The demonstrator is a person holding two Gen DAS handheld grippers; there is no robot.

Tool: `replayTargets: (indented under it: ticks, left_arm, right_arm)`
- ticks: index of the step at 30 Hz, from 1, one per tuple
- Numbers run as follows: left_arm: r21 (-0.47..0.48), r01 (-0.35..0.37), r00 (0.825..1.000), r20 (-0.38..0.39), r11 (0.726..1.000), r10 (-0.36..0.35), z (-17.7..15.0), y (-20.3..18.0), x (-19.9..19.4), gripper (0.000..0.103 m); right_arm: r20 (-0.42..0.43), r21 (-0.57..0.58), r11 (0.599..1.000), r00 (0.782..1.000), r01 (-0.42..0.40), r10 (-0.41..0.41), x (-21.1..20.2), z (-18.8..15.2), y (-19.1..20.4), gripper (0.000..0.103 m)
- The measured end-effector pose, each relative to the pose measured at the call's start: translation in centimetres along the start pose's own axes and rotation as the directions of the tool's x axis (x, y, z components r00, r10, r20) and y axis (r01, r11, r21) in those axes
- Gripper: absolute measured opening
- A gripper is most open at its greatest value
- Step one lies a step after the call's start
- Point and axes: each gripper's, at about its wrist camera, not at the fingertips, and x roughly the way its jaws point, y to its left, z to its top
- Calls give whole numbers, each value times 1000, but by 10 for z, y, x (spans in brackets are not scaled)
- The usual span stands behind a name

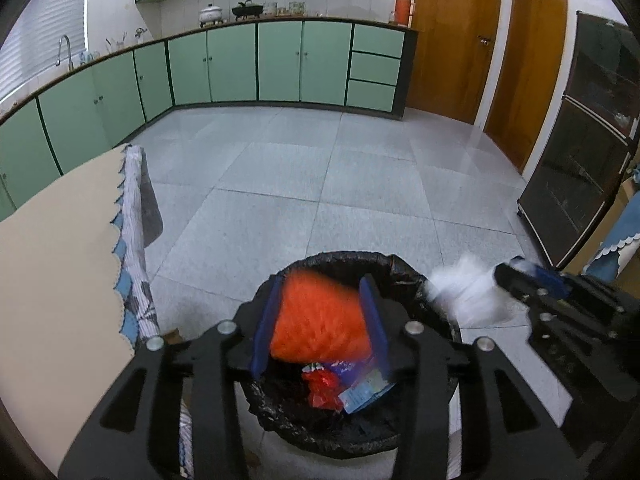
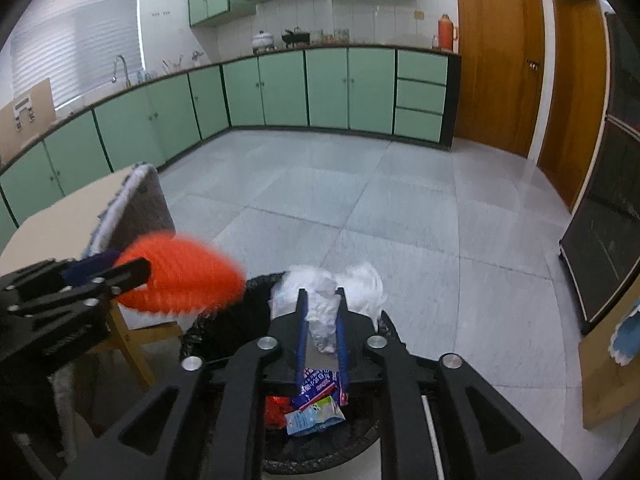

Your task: Collect trash

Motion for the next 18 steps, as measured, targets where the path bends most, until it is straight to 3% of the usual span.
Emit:
replayTargets:
  ticks: [2,4,6,7,8,11,13,18]
  left_arm:
    - [-6,-1,1000,-1,1000,1,3,4,-1,41]
    - [-14,0,1000,8,1000,0,5,7,-6,43]
    - [-19,-1,1000,22,1000,2,10,11,-12,46]
    - [-24,-2,999,32,1000,2,12,14,-17,49]
    - [-28,-1,999,40,1000,2,12,14,-21,50]
    - [-34,-7,997,77,999,9,13,19,-42,58]
    - [-33,-12,995,99,999,15,13,22,-58,65]
    - [-33,-32,989,141,999,36,10,29,-95,75]
  right_arm:
    - [-22,12,1000,1000,-1,1,10,-3,-3,25]
    - [-38,21,1000,999,6,-5,18,-4,-7,41]
    - [-37,25,1000,999,10,-9,16,-7,-8,48]
    - [-31,21,1000,999,19,-19,13,-8,-8,61]
    - [-22,17,999,999,29,-29,9,-8,-9,68]
    - [18,11,999,999,38,-38,-8,-6,-6,83]
    - [39,11,999,999,33,-34,-21,-2,-4,97]
    - [80,-18,1000,997,8,-7,-54,8,7,97]
